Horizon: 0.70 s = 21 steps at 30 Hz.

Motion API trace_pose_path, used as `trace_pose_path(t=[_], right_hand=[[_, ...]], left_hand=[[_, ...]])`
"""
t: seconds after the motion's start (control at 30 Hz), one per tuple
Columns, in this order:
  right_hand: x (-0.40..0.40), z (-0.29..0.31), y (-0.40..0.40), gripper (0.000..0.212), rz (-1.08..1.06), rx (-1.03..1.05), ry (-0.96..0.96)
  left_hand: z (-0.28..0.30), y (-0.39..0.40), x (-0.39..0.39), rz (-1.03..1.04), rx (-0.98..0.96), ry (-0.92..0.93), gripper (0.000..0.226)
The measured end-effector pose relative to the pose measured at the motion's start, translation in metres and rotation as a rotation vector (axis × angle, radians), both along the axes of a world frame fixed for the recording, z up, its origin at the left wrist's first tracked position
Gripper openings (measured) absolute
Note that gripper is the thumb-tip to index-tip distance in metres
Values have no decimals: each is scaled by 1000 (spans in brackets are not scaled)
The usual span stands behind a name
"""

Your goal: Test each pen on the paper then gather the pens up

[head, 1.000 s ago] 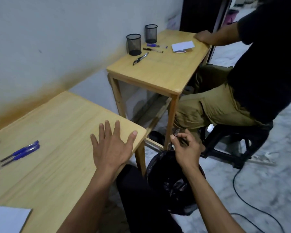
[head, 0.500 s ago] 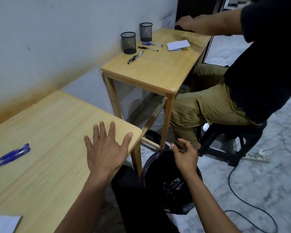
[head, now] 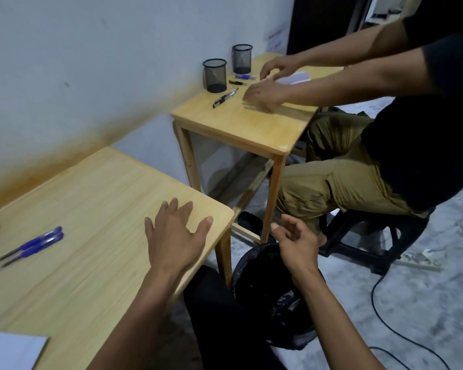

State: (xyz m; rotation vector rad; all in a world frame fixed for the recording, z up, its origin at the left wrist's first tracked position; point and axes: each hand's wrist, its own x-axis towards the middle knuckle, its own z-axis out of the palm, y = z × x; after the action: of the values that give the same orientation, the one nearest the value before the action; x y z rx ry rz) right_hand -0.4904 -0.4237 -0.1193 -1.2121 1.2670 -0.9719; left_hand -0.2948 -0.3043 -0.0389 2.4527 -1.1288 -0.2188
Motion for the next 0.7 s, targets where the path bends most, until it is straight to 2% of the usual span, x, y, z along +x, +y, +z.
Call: trace_pose_path(t=[0.13, 0.3, 0.4, 0.7], right_hand=[[14, 49, 18, 24, 106, -59, -157], [41, 106, 41, 29, 334, -164, -230], [70, 126, 57, 24, 523, -187, -192], [175, 156, 132, 19, 1010, -251, -205]], left_hand=[[30, 25, 2, -1, -314, 297, 47], [58, 63, 9, -24, -445, 454, 31], [73, 95, 17, 32, -526, 429, 28], [87, 234, 53, 348, -580, 106, 30]])
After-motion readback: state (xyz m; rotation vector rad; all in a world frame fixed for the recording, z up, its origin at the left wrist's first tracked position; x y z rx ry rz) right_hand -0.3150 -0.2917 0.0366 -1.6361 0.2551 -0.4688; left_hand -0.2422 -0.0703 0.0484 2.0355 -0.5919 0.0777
